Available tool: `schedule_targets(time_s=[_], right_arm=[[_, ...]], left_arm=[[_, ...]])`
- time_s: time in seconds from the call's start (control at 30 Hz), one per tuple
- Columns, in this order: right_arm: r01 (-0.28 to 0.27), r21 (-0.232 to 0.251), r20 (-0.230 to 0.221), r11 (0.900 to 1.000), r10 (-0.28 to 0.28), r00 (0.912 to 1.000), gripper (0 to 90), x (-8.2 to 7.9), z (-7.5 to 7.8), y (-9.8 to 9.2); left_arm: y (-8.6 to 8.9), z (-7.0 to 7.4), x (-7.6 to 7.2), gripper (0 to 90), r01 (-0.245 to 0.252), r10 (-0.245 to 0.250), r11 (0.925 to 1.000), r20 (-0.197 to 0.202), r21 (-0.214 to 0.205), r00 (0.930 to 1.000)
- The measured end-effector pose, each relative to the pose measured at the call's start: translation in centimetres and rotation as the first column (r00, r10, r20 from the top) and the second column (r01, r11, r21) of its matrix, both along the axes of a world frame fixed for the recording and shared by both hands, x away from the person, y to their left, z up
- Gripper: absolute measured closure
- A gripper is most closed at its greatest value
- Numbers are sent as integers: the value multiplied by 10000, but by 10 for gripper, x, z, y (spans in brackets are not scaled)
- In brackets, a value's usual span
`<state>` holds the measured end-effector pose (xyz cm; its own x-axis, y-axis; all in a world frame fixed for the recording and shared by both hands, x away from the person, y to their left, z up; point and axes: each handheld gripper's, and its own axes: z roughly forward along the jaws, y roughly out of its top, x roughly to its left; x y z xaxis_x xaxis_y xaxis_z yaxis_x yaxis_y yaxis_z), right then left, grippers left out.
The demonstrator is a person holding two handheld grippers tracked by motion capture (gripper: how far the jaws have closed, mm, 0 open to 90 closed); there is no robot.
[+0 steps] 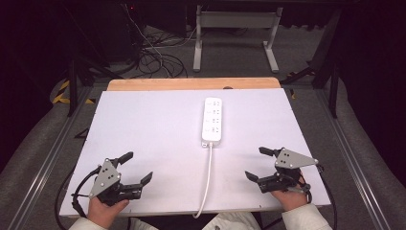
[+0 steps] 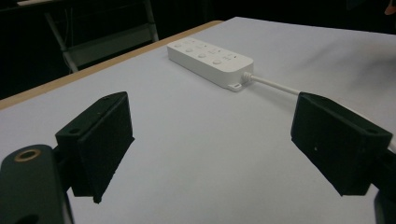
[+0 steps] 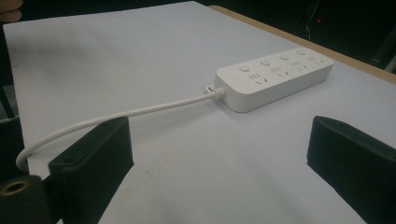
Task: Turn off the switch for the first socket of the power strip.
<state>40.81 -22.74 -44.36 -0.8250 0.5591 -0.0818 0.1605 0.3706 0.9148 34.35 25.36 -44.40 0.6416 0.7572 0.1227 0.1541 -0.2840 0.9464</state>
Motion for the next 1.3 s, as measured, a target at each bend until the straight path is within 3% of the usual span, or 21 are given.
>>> schedule_targets(time_s=[0.33,0.53,0.7,0.9,1.3], right_arm=[[8,88,32,10000,-8,10000,83,-1,1,-1],[4,53,33,10000,-5,10000,87,-1,2,0],[12,-32,-127,10000,-12,9999,123,-1,4,2],[-106,-130,-287,9999,102,9995,143,4,12,7],[-43,-387,-692,9992,16,9976,158,29,34,31]], left_arm=[[-2,1,0,136,-82,84,9999,-171,104,9998],[0,2,-2,136,-54,54,10000,-86,18,9999],[-1,3,-3,137,-83,83,9997,-17,244,10000],[-2,2,-3,137,-162,165,9997,-121,202,9998],[-2,2,-3,137,-215,219,9994,-122,268,9997]])
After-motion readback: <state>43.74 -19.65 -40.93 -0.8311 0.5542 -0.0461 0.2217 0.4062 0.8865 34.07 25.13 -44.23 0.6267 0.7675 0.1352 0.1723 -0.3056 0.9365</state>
